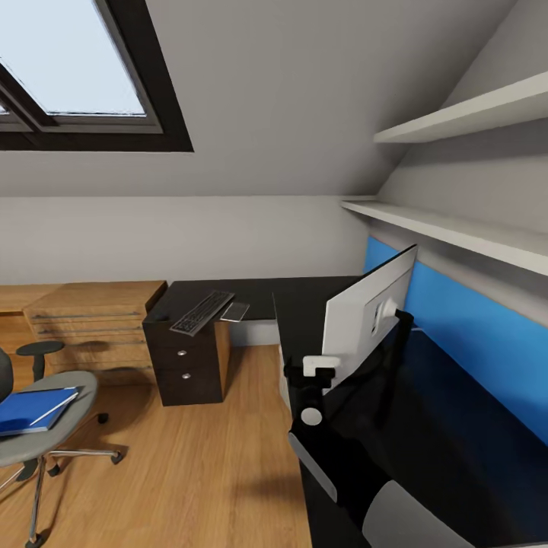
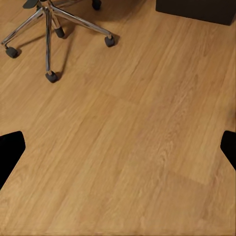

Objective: In the bedroom, organize the workspace by keeping the computer under the desk, ensuring the monitor is on the desk, placing the keyboard on the desk next to the monitor, placing the mouse on the desk next to the keyboard, moving the folder from the swivel chair onto the desk next to the mouse, stacking the notebook on top of the folder with the pen on top of the notebook, and positioning the swivel chair next to the desk.

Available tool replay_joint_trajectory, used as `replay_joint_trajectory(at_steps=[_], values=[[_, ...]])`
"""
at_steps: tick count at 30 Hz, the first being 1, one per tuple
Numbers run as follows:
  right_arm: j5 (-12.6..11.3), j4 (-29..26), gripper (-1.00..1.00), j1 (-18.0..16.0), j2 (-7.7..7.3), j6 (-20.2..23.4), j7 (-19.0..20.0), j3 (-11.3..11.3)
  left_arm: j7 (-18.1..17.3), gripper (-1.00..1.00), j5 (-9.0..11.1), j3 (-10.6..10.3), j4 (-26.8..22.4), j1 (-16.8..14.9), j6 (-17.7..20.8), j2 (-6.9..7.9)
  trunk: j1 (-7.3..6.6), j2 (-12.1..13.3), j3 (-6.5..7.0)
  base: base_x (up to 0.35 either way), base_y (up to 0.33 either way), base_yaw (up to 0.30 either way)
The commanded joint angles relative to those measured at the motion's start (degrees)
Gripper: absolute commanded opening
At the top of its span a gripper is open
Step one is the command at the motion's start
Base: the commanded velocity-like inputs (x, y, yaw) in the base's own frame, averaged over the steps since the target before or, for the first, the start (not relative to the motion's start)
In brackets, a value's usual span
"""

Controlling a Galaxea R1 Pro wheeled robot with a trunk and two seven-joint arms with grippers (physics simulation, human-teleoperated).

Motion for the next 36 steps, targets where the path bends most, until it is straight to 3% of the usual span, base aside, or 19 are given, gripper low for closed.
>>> replay_joint_trajectory(at_steps=[1,7,8,16,31,36], values=[[-0.4,0.0,1.00,-0.1,-0.02,0.0,-0.9,0.2,0.4,1.00,0.6,-0.4,-0.1,0.0,-0.3,0.11,0.01,-0.1,-0.07,0.011,0.002,0.000],[-0.5,0.1,1.00,-0.1,-0.01,-0.1,-3.6,-1.3,0.4,1.00,0.6,-0.4,0.0,0.0,-0.3,0.09,0.01,-0.1,-0.07,0.003,0.001,0.000],[-0.5,0.3,1.00,-0.1,-0.01,-0.1,-3.8,-2.9,0.4,1.00,0.6,-0.4,0.0,0.0,-0.3,0.09,0.01,-0.1,-0.07,0.000,0.000,0.000],[-0.5,0.5,1.00,-0.1,-0.01,-0.1,-4.0,-7.0,0.4,1.00,0.5,-0.3,0.0,0.0,-0.4,0.08,0.01,-0.1,-0.07,0.014,0.000,0.000],[-0.6,2.4,1.00,-0.1,-0.01,0.0,-4.1,-7.7,0.6,1.00,0.5,-0.4,0.2,0.0,-0.3,-0.24,0.01,-0.1,-0.07,0.111,0.000,0.000],[-0.6,2.5,1.00,-0.1,-0.01,0.0,-4.1,-10.0,0.6,1.00,0.5,-0.4,0.2,0.0,-0.3,-0.27,0.01,-0.1,-0.07,0.002,0.000,0.000]])
